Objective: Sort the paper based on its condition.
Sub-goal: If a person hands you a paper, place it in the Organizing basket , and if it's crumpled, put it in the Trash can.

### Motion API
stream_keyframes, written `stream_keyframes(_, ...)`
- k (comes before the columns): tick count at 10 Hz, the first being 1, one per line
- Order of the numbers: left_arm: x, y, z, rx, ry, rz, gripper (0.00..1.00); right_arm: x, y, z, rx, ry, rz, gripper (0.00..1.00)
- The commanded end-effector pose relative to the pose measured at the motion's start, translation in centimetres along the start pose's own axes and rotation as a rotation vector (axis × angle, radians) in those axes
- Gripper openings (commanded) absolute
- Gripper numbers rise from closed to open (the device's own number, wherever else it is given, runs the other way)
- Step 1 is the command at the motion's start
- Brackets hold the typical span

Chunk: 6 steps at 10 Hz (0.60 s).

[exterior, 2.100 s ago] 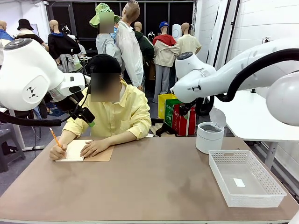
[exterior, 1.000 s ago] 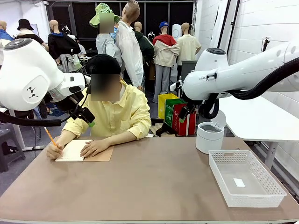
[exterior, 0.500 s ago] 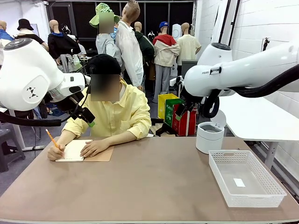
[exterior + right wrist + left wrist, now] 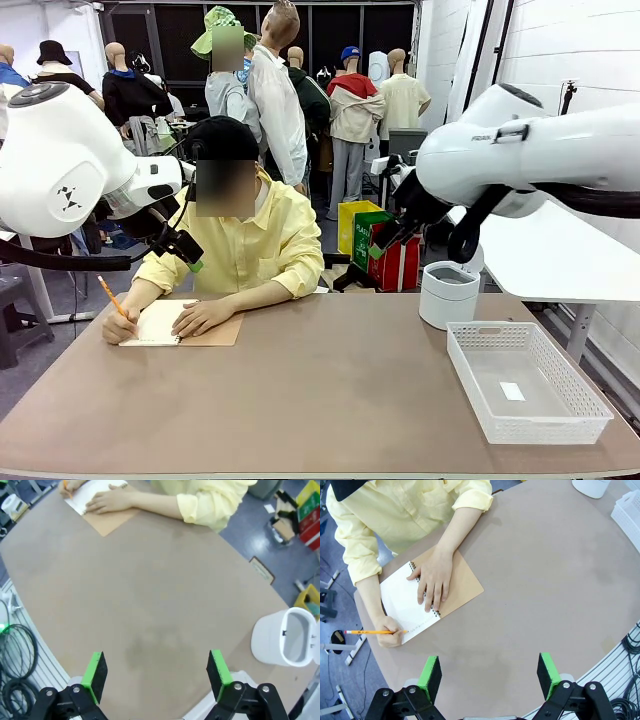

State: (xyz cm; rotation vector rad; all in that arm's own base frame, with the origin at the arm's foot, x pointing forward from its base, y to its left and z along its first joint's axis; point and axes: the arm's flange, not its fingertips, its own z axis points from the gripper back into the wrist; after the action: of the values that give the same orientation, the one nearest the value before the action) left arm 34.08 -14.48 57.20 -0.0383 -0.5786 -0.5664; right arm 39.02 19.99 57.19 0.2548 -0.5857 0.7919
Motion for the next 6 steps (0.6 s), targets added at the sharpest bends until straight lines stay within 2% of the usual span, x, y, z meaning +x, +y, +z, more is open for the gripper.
stream_keyframes(1,0.0,0.2,-0.1,0.002,-0.011,-0.008,1.00,-2.7,0.8,0.2,-0.027,-0.077,0.064,1.00)
stream_keyframes(6,0.0,0.2,-0.1,0.002,-0.011,-0.008,1.00,-2.9,1.8,-0.2,0.039,-0.066,0.206,1.00)
